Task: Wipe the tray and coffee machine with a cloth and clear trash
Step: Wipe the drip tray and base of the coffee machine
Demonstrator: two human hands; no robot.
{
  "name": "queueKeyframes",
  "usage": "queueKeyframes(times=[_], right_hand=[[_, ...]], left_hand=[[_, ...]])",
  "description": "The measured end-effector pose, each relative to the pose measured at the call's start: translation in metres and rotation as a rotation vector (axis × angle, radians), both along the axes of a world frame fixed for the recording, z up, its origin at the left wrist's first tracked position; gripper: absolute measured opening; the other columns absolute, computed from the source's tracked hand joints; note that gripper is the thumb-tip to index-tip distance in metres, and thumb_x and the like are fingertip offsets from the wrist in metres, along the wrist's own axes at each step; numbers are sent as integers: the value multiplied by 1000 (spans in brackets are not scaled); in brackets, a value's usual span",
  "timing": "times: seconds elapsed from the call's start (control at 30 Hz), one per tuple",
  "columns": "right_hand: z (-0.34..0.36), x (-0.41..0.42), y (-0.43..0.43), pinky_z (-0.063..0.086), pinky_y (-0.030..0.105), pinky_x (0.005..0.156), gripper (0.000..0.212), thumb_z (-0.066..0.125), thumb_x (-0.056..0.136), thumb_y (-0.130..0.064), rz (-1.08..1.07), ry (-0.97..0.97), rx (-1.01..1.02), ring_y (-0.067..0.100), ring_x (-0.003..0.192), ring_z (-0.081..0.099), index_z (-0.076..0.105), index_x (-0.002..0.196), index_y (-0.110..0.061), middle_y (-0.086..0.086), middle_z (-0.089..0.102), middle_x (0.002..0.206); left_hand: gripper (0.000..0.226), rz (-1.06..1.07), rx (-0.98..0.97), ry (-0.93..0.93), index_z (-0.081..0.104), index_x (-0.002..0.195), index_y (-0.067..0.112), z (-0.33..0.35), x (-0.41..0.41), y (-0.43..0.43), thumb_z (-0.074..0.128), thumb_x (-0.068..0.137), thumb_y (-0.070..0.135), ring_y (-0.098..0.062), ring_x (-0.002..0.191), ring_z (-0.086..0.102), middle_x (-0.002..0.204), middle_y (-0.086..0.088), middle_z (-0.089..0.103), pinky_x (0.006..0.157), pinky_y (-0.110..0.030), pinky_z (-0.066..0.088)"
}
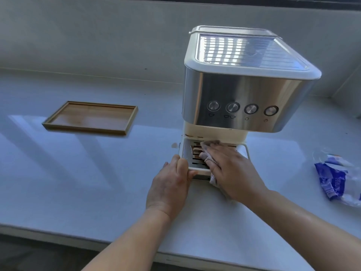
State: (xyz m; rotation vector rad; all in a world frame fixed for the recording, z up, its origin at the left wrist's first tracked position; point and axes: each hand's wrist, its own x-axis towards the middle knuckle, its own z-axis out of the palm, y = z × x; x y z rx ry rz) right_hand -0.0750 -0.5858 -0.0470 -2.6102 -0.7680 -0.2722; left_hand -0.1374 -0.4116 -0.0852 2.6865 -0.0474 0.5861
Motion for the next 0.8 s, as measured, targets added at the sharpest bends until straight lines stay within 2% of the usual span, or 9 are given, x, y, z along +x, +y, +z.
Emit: queueKeyframes(times=[0.07,0.13,0.2,0.3,0.37,0.5,0.57,0.7,0.8], right_hand=[[7,13,4,41,21,93,31,51,97,-28,17,6,-8,11,116,55,61,127,-23,-8,65,126],[13,25,6,43,27,74,18,51,96,-28,-58,-1,2,11,98,54,67,102,-24,-14,68,104],[13,33,8,39,31,63,22,50,95,-29,-83,9,-37,13,86,46,59,77,-20,-16,60,82],[19,44,6,39,30,50,30,50,92,-29,-61,14,-41,12,61,50,49,65,-15,-6,55,60],[28,49,9,42,31,51,29,50,92,-30,-8,28,-79,11,57,51,52,67,-15,-2,56,59],[38,52,25,51,39,66,22,48,94,-27,92,56,-162,20,67,59,60,81,-14,-1,63,69],[38,49,33,51,37,66,22,48,95,-28,98,7,-153,21,68,61,58,80,-15,-2,63,70],[34,43,64,56,36,68,15,51,94,-30,145,-129,-301,23,78,66,62,97,-20,0,67,88],[38,48,78,51,34,64,12,50,94,-29,134,-19,-232,23,73,63,58,88,-21,-5,60,77]], left_hand=[[30,5,3,-8,37,85,17,1,0,0,34,99,43,-19,60,30,85,-2,48,51,-31,26],[29,1,-2,-9,35,85,18,1,0,-1,34,99,43,-19,60,31,85,-2,47,50,-31,26],[27,3,-13,-13,34,84,19,1,-1,0,36,99,42,-20,59,31,84,-1,46,49,-31,26],[27,8,-21,-11,33,84,20,2,0,0,38,99,42,-20,58,31,83,-1,47,49,-32,27],[28,4,-25,-6,31,84,20,3,-1,0,36,99,44,-20,59,32,84,-1,46,50,-33,27],[29,2,-25,6,25,85,23,5,-2,-1,34,99,46,-20,60,31,84,2,41,50,-33,28],[29,2,-23,14,24,85,22,5,-2,-1,32,99,47,-20,61,31,84,2,42,50,-33,28],[28,7,-18,15,27,84,21,5,-1,-1,34,99,44,-20,63,32,87,-2,48,52,-33,28],[30,10,-16,38,39,87,14,5,0,-1,38,98,43,-19,65,34,93,-3,52,52,-35,31]])
